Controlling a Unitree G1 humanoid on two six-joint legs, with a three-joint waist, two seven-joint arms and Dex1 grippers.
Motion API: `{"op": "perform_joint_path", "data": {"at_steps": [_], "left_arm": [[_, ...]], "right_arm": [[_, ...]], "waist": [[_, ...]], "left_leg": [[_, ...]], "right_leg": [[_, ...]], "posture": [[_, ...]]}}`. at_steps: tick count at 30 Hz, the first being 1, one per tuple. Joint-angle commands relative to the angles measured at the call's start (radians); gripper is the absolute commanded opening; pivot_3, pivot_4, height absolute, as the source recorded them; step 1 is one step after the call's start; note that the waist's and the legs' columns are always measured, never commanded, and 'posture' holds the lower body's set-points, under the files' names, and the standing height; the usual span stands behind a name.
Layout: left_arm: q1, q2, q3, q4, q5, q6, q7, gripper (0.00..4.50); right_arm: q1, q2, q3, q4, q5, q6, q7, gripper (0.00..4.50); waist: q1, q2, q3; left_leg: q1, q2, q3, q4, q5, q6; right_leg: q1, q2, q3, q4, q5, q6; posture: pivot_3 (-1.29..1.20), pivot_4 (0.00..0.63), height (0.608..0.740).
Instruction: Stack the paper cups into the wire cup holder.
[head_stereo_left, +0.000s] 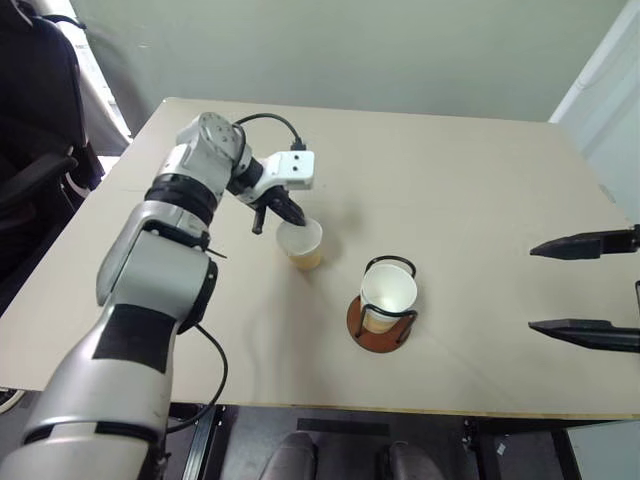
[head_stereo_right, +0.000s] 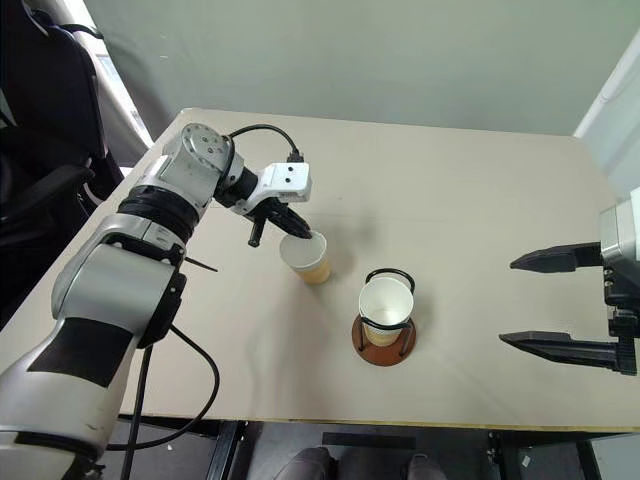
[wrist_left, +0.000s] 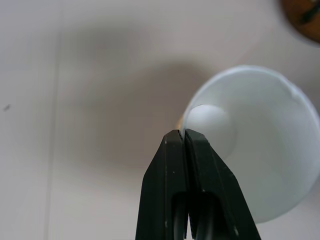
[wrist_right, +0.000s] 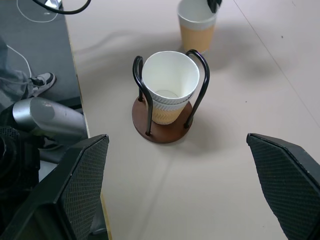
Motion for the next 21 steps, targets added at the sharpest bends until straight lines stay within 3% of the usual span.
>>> {"op": "perform_joint_path", "data": {"at_steps": [1, 7, 11, 14, 17, 21], "left_arm": [[-0.104, 0.006, 0.031, -0.074, -0.119, -0.013, -0.051, 0.04], [-0.226, 0.011, -0.073, -0.248, -0.470, 0.022, -0.051, 0.04], [-0.245, 0.050, -0.212, -0.411, -0.724, 0.077, -0.051, 0.04], [-0.239, 0.115, -0.395, -0.587, -0.899, 0.085, -0.051, 0.04], [-0.252, 0.134, -0.524, -0.638, -0.964, 0.044, -0.051, 0.04], [-0.274, 0.132, -0.591, -0.632, -1.027, 0.027, -0.051, 0.04]], "right_arm": [[-0.024, -0.012, -0.048, 0.009, 0.017, 0.006, -0.006, 4.50], [-0.032, -0.015, -0.037, 0.009, 0.009, -0.001, -0.012, 4.50], [-0.030, -0.012, -0.041, -0.003, 0.010, 0.004, -0.017, 4.50], [-0.032, -0.013, -0.052, -0.013, 0.019, 0.017, -0.022, 4.50], [-0.025, -0.009, -0.077, -0.028, 0.021, 0.038, -0.020, 4.50], [-0.016, 0.001, -0.103, -0.058, 0.031, 0.071, -0.029, 4.50]], "waist": [[0.002, -0.001, 0.000], [0.004, -0.001, 0.001], [-0.003, -0.001, 0.000], [-0.009, 0.000, 0.001], [-0.011, 0.000, 0.001], [-0.014, 0.000, 0.001]], "left_leg": [[-0.001, 0.000, -0.001, 0.000, 0.000, 0.000], [-0.004, 0.000, -0.003, 0.001, -0.001, 0.002], [-0.002, -0.001, 0.010, 0.000, -0.003, 0.004], [0.000, 0.001, 0.017, 0.000, -0.003, 0.006], [0.003, 0.001, 0.016, 0.000, -0.004, 0.007], [0.004, 0.002, 0.016, 0.003, -0.005, 0.009]], "right_leg": [[0.000, -0.004, 0.002, 0.000, 0.000, 0.000], [0.000, -0.005, 0.002, 0.000, 0.000, 0.000], [0.001, -0.002, -0.001, 0.000, 0.000, 0.002], [0.000, -0.002, 0.006, 0.001, 0.001, 0.004], [0.000, -0.003, 0.018, 0.000, 0.001, 0.006], [0.000, -0.007, 0.022, 0.000, 0.001, 0.007]], "posture": [[0.00, 0.150, 0.740], [0.00, 0.150, 0.740], [0.00, 0.150, 0.740], [0.00, 0.150, 0.740], [0.00, 0.150, 0.740], [0.00, 0.150, 0.740]]}}
